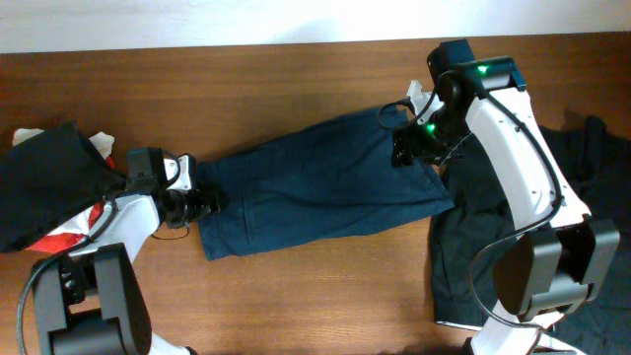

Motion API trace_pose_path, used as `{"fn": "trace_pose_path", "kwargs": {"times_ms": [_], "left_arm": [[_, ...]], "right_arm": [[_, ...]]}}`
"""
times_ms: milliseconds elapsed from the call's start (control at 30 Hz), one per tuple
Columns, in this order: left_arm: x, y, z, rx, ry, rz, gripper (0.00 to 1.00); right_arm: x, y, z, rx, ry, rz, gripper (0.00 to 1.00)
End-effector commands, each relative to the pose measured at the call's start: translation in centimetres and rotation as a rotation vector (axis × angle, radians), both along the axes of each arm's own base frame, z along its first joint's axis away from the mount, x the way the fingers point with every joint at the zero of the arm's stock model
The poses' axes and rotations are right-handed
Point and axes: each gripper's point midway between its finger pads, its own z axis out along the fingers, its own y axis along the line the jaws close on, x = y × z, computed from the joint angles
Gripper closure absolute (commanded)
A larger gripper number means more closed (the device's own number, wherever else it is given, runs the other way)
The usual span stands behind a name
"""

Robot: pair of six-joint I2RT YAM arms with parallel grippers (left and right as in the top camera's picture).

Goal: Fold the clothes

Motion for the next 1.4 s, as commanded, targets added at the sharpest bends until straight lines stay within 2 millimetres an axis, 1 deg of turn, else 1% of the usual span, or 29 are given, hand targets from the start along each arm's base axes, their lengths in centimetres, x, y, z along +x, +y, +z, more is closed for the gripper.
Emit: {"fn": "trace_pose_path", "kwargs": {"times_ms": [0,100,133,167,200,233,267,300,367,400,433,467,500,533,633,667,700,733,800,867,900,933,967,1000,1067,1133,1200,1300,1367], "left_arm": [[-2.9,-1.7,-3.6,-0.061,0.130,-0.034,0.42],[-3.0,-1.7,-3.8,-0.056,0.135,-0.035,0.77],[-2.8,-1.3,-3.9,-0.043,0.133,-0.028,0.95],[-2.8,-0.6,-4.0,-0.011,0.140,-0.014,0.99],[-2.9,0.4,-4.0,0.031,0.164,0.012,0.99],[-2.9,1.2,-3.8,0.056,0.188,0.038,0.99],[-2.8,1.9,-3.3,0.070,0.206,0.056,0.99],[-2.4,2.3,-2.6,0.067,0.213,0.067,1.00],[-1.3,3.6,-0.6,0.063,0.218,0.096,0.99],[-0.8,4.1,0.4,0.061,0.220,0.108,1.00],[-0.3,4.7,1.8,0.060,0.225,0.121,1.00],[0.1,5.2,3.2,0.057,0.232,0.131,1.00],[0.3,5.4,4.3,0.056,0.238,0.137,0.99],[0.6,5.7,5.6,0.054,0.239,0.143,0.99],[1.6,6.0,9.0,0.057,0.226,0.144,0.99],[1.7,6.1,9.7,0.058,0.222,0.145,0.99],[2.0,6.2,11.0,0.059,0.213,0.145,0.99],[2.2,6.2,11.9,0.060,0.207,0.145,0.99],[2.3,6.2,12.9,0.061,0.203,0.145,0.99],[2.3,6.0,13.7,0.062,0.202,0.141,0.99],[2.3,6.0,14.1,0.062,0.201,0.141,0.99],[2.3,6.0,14.7,0.062,0.197,0.141,1.00],[2.3,6.0,15.2,0.062,0.195,0.142,0.99],[2.3,6.0,15.8,0.060,0.192,0.141,0.99],[2.3,5.9,16.8,0.055,0.185,0.140,1.00],[2.5,5.6,17.5,0.042,0.175,0.134,1.00],[2.9,5.0,18.1,0.010,0.150,0.124,0.99],[3.7,4.0,18.8,-0.055,0.113,0.112,0.99],[4.0,3.6,19.1,-0.080,0.098,0.106,0.99]], "right_arm": [[0.1,0.0,0.3,-0.010,-0.011,-0.006,0.34],[0.1,0.0,0.3,-0.010,-0.012,-0.006,0.33],[0.1,0.0,0.3,-0.010,-0.014,-0.006,0.30],[0.2,0.0,0.3,-0.009,-0.017,-0.006,0.26],[0.3,0.0,0.3,-0.009,-0.019,-0.006,0.23],[0.3,0.0,0.3,-0.008,-0.021,-0.004,0.23],[0.4,0.1,0.2,-0.008,-0.020,0.003,0.25],[0.4,0.1,0.0,-0.009,-0.016,0.006,0.31],[0.2,0.8,-0.6,0.010,-0.001,0.048,0.55],[0.1,1.1,-0.9,0.017,0.007,0.057,0.72],[-0.1,1.7,-1.4,0.025,0.021,0.070,0.85],[-0.3,2.4,-1.9,0.031,0.030,0.087,0.94],[-0.4,3.3,-2.4,0.045,0.038,0.106,0.96],[-0.4,4.4,-2.9,0.061,0.040,0.127,0.96],[-0.5,8.3,-5.1,0.104,0.036,0.210,0.96],[-0.8,9.5,-5.7,0.118,0.037,0.235,0.97],[-1.5,12.2,-7.1,0.162,0.045,0.284,0.96],[-2.1,14.4,-8.1,0.200,0.046,0.328,0.96],[-2.9,17.0,-9.3,0.240,0.041,0.369,0.96],[-3.9,20.2,-11.2,0.257,0.023,0.417,0.96],[-4.4,21.4,-11.9,0.261,0.018,0.434,0.95],[-5.2,23.3,-13.0,0.269,0.010,0.466,0.95],[-5.6,24.4,-13.8,0.274,0.005,0.488,0.94],[-6.3,26.1,-14.9,0.283,0.002,0.502,0.93],[-7.2,28.5,-16.1,0.302,-0.014,0.520,0.93],[-8.0,30.6,-16.9,0.323,-0.032,0.539,0.93],[-9.0,32.6,-17.0,0.350,-0.065,0.581,0.93],[-9.8,34.0,-16.7,0.372,-0.091,0.614,0.93],[-9.6,34.1,-16.4,0.373,-0.096,0.613,0.93]]}}
